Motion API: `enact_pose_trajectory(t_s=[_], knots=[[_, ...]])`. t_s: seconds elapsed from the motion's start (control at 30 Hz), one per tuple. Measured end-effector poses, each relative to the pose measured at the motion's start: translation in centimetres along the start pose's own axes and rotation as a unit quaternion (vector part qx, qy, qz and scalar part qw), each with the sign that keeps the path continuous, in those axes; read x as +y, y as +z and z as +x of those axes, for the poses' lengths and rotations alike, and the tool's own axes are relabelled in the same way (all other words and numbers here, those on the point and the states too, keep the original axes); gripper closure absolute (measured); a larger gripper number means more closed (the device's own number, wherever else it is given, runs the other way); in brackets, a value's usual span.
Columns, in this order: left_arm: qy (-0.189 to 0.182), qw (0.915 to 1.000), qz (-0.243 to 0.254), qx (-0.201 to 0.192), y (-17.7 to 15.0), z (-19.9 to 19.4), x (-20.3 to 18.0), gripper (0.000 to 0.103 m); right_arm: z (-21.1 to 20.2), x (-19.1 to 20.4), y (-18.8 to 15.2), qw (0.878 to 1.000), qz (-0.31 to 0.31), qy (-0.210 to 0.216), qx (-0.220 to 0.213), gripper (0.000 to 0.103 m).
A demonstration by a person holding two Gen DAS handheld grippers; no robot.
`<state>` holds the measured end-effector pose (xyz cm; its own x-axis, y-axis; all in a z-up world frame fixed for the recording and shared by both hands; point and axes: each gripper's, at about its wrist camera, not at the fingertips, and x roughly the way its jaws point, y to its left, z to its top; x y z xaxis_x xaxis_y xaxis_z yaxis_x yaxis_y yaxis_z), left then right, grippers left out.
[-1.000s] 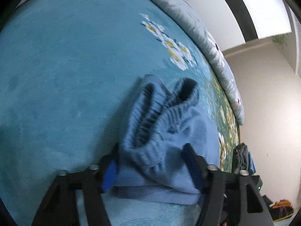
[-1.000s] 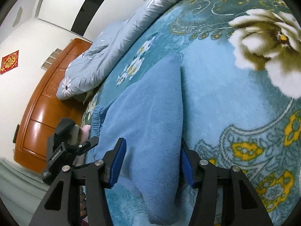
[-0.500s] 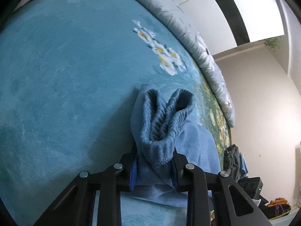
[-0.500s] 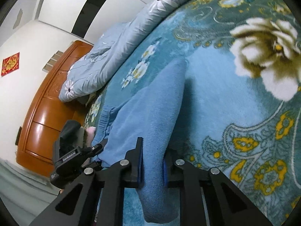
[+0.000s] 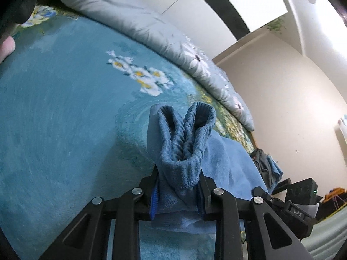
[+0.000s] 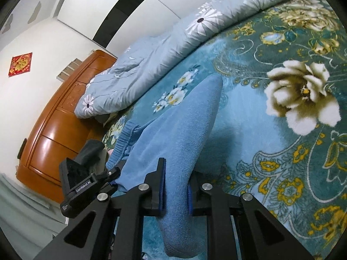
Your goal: Fold clothes
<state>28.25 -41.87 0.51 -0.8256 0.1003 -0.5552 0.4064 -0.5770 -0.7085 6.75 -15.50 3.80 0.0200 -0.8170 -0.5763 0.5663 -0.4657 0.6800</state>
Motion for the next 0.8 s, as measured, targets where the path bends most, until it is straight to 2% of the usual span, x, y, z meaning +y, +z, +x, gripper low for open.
enact_pose_trajectory(t_s=[0.17, 0.3, 0.57, 0.7, 0.8], knots=[[-0.011, 0.9998, 0.018, -0.006, -0.1, -1.2, -0.5, 0.074, -1.1, 1.2, -0.7, 1.0, -0.008, 0.001, -0.006, 0.087], [-0.028, 0.9989, 0.025, -0.028, 0.5, -3.4, -1.3, 0.074, -1.7, 2.9, -0.6, 0.999, -0.028, 0.01, -0.012, 0.087], [-0.001, 0.9899, 0.094, -0.106, 4.6, -12.5, -5.0, 0.074, -1.8, 10.1, 1.8, 0.993, -0.105, 0.057, -0.02, 0.087], [0.018, 0.9856, 0.098, -0.136, 7.1, -17.6, -4.6, 0.074, -0.4, 15.1, 2.4, 0.985, -0.143, 0.096, -0.014, 0.087], [0.053, 0.9811, 0.101, -0.156, 8.6, -21.6, -3.3, 0.073, 1.6, 19.1, 2.5, 0.977, -0.174, 0.12, 0.002, 0.087]])
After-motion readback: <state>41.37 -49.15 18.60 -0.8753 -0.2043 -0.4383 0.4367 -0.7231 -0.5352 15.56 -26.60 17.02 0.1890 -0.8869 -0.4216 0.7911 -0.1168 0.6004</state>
